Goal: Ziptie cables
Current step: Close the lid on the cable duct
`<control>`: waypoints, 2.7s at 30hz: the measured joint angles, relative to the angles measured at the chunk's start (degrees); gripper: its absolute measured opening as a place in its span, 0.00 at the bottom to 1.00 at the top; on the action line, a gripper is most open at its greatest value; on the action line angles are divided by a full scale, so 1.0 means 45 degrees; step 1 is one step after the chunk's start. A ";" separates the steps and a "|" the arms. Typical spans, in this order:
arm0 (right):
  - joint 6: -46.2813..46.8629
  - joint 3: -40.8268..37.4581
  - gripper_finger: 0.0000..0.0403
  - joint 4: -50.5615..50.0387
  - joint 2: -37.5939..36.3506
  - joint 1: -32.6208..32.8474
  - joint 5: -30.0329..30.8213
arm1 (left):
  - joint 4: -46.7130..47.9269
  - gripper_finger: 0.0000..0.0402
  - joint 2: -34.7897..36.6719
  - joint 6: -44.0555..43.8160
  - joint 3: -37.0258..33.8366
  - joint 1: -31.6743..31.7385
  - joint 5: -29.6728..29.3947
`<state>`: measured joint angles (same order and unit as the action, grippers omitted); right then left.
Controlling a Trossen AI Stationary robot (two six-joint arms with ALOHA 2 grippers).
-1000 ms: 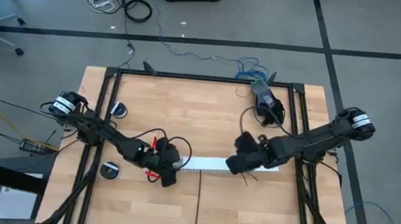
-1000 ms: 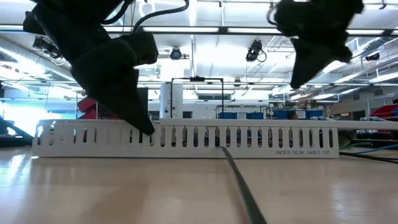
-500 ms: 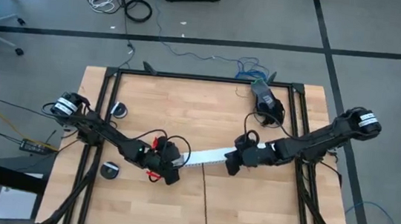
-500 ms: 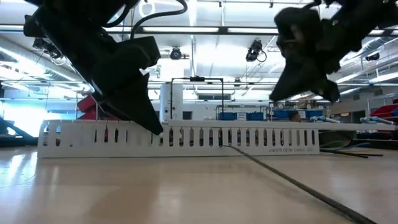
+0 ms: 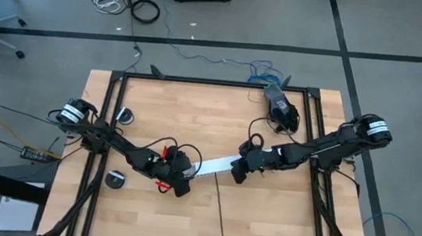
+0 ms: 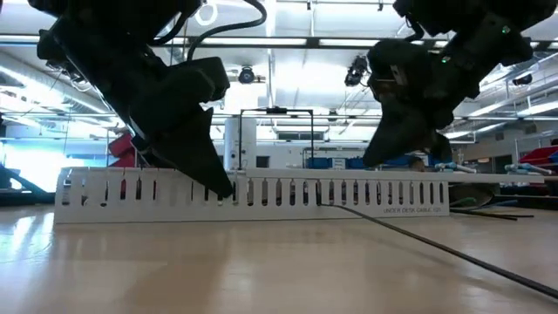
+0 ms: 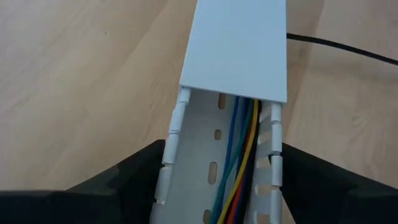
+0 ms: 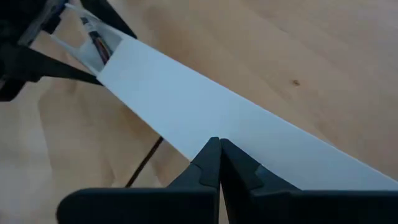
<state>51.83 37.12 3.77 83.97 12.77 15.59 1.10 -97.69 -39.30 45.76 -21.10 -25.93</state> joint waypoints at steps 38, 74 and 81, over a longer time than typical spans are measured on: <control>-0.0529 0.0010 0.00 0.1331 0.1504 -0.0698 -0.2102 | -0.0117 0.59 0.0005 0.1042 0.0000 0.0024 0.0737; -0.1770 0.2351 0.00 0.0432 0.3563 -0.1043 -0.3192 | 0.1054 0.73 0.0414 0.1592 -0.0004 -0.0103 0.2475; -0.1788 0.2351 0.00 0.0451 0.3563 -0.1053 -0.3117 | 0.1831 0.73 0.0486 0.0578 -0.0005 -0.0722 0.2042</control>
<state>43.79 47.70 5.80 100.01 8.03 1.56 9.34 -95.50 -36.70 45.74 -24.35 -16.74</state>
